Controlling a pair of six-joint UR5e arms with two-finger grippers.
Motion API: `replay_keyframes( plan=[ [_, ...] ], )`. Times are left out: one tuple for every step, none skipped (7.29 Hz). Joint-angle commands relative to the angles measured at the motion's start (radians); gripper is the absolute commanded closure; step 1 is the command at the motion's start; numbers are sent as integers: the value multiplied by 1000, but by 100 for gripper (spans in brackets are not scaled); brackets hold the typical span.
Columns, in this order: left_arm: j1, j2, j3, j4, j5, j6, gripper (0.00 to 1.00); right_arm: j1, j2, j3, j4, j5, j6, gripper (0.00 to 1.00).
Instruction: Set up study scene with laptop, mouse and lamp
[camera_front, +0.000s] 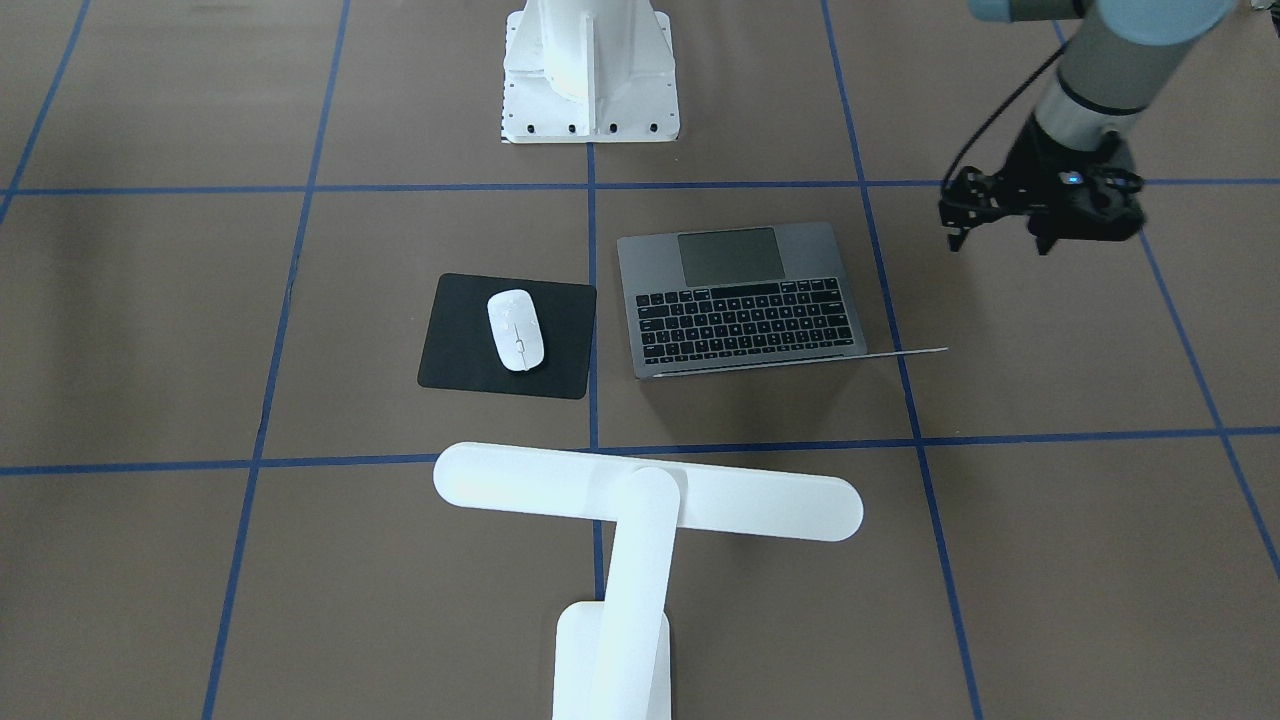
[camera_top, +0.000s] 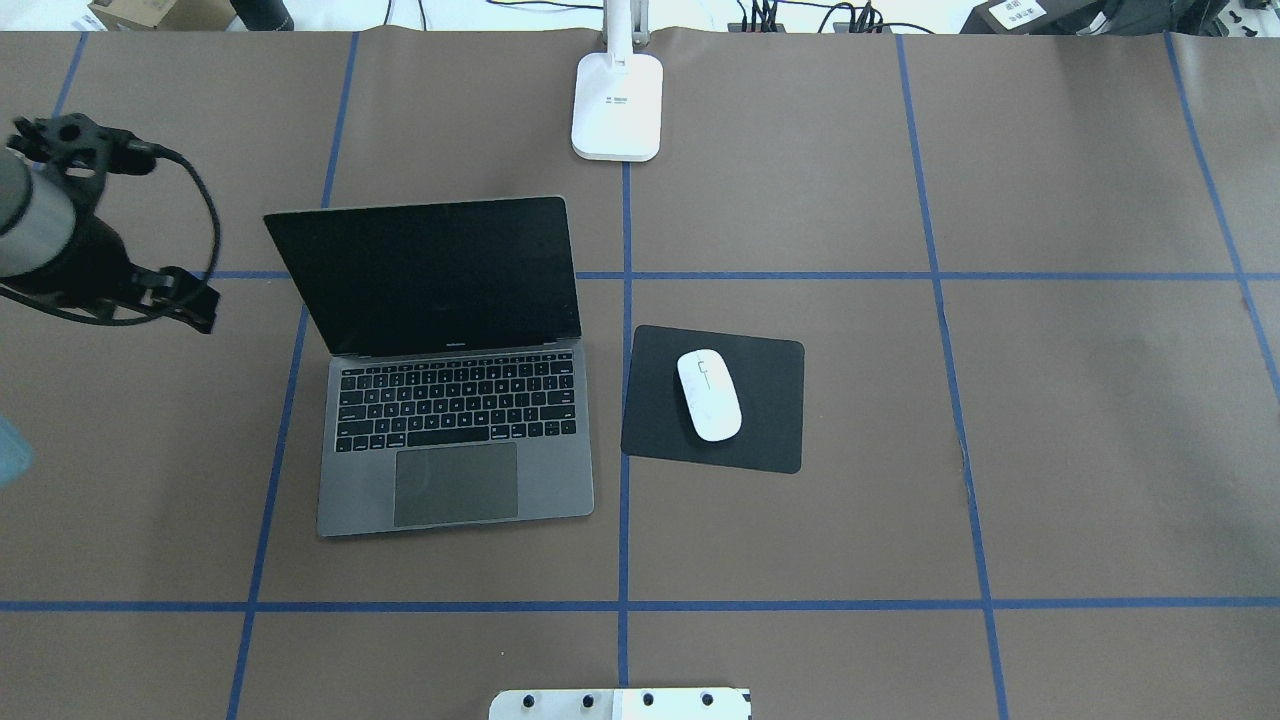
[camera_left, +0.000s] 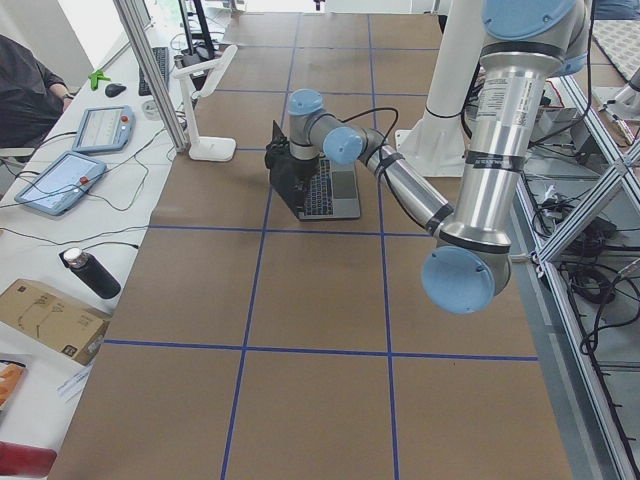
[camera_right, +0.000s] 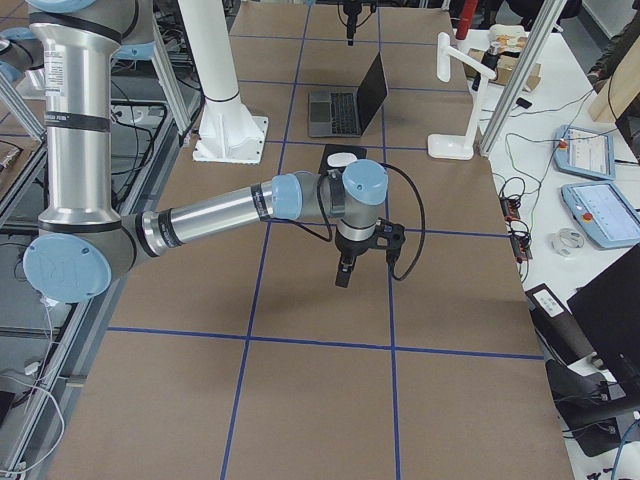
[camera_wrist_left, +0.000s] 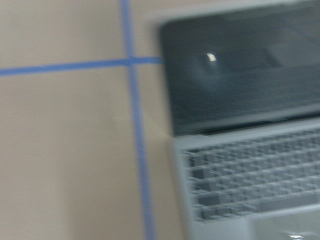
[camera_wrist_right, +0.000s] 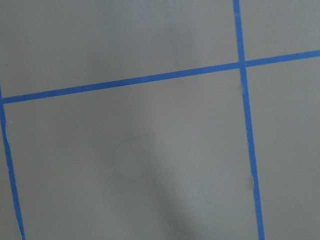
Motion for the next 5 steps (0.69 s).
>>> replay_keyframes(
  plan=[
    [-301, 31, 223, -1, -134, 473, 1, 46, -33, -19, -1, 0, -121, 0],
    [-391, 31, 309, -1, -141, 674, 1, 68, -38, -40, 1, -1, -176, 0],
    [-442, 37, 351, 4, -141, 831, 1, 101, -38, -74, 1, -3, -253, 0],
    [-473, 90, 344, -4, -141, 875, 1, 132, -41, -114, 1, -6, -308, 0],
    [-470, 97, 386, -14, -136, 869, 1, 163, -58, -151, 25, -7, -339, 0]
  ],
)
